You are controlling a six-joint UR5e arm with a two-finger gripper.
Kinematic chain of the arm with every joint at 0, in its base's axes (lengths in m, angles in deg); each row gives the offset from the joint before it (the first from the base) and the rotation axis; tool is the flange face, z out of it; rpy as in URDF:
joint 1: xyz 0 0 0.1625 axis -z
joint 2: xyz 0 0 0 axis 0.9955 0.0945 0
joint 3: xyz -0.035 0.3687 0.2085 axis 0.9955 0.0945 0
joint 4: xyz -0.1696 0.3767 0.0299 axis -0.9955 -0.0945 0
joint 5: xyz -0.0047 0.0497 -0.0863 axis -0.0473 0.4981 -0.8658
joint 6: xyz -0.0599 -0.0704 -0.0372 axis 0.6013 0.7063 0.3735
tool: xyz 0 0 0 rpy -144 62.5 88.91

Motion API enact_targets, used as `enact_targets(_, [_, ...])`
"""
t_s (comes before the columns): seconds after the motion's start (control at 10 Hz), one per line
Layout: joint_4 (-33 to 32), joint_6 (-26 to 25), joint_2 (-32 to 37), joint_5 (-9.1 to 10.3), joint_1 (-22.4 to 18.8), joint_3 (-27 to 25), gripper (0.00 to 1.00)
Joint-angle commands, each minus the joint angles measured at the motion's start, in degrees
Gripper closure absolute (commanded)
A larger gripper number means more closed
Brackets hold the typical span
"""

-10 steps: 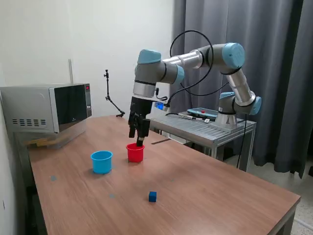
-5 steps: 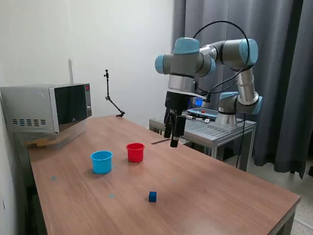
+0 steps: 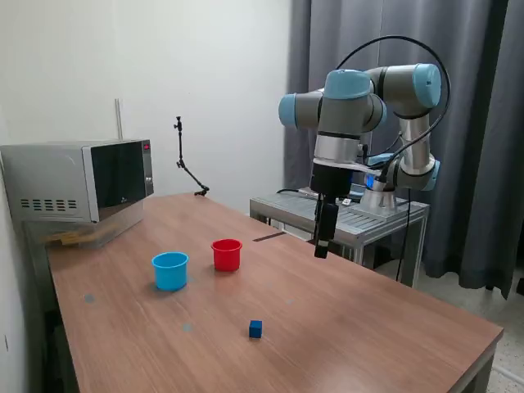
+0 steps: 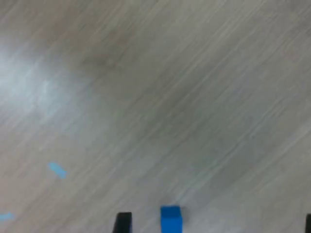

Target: Place red objects in the red bin, and blue objects in the blue bin.

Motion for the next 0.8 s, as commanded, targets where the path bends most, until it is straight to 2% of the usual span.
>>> enact_targets(0.0, [0.20,-2.14,-1.95,0.01,-0.20,-0.92,0.00])
enact_targets(0.3, [-0.24,-1.52,-5.12,0.01,-0.02,-1.01,0.00])
enact_targets(0.6, [-0.50,1.37,-6.26,0.54,0.85,-3.20,0.00])
enact_targets(0.7, [-1.20,3.99,-7.31,0.63,0.85,-3.38,0.00])
